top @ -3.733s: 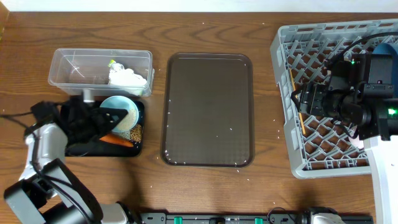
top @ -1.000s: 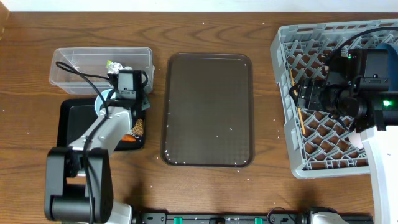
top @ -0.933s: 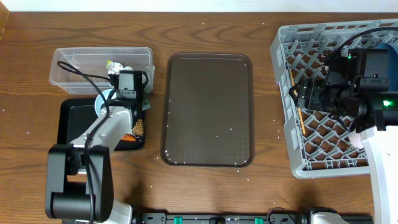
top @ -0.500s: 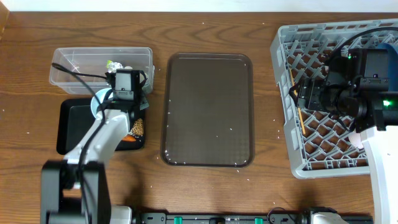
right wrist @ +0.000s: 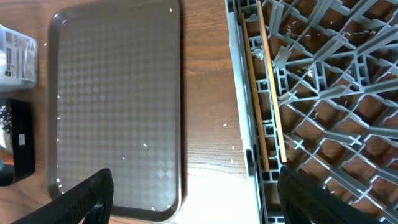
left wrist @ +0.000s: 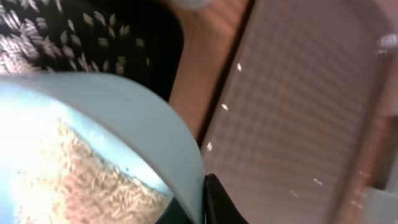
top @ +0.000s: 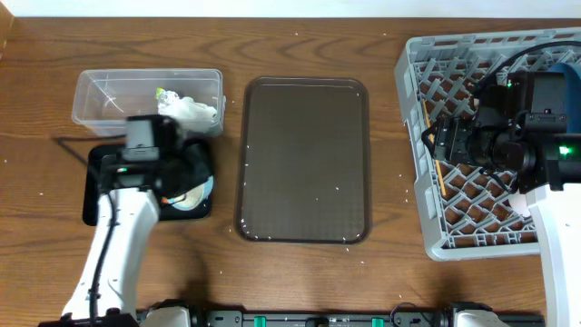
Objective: Sort waste into correct bins and load items into the dishwasher rack
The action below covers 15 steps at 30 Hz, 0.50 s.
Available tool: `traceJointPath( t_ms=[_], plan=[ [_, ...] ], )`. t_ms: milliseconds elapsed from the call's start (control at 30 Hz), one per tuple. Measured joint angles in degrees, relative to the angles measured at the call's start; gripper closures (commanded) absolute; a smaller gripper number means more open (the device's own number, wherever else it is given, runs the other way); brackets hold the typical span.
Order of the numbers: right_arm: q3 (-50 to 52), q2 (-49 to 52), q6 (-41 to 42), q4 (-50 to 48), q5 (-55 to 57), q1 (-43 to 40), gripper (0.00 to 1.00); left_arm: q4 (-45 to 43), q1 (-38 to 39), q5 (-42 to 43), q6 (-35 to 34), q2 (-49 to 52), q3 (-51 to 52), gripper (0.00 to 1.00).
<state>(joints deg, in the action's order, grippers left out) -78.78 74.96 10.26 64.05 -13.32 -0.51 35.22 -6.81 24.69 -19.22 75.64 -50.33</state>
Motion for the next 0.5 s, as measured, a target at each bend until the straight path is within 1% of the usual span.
traceJointPath(
  t_ms=[100, 267, 333, 433, 500],
  plan=[
    [0.00, 0.00, 0.00, 0.04, 0.00, 0.00, 0.22, 1.03, -7.69, 10.62, 4.85, 0.09, 0.04, 0.94],
    [0.00, 0.00, 0.00, 0.07, 0.00, 0.00, 0.22, 1.09, -21.20, 29.14, 17.57, 1.46, 0.04, 0.94],
    [0.00, 0.00, 0.00, 0.09, 0.00, 0.00, 0.22, 1.16, -25.31, 36.24, 22.71, 3.08, 0.09, 0.93],
    [0.00, 0.00, 0.00, 0.13, 0.00, 0.00, 0.23, 1.18, -29.38, 49.20, 31.69, 7.26, 0.66, 0.94],
    [0.00, 0.00, 0.00, 0.20, 0.00, -0.02, 0.23, 1.22, -30.27, 54.42, 35.54, 10.47, 1.33, 0.94]
  ],
)
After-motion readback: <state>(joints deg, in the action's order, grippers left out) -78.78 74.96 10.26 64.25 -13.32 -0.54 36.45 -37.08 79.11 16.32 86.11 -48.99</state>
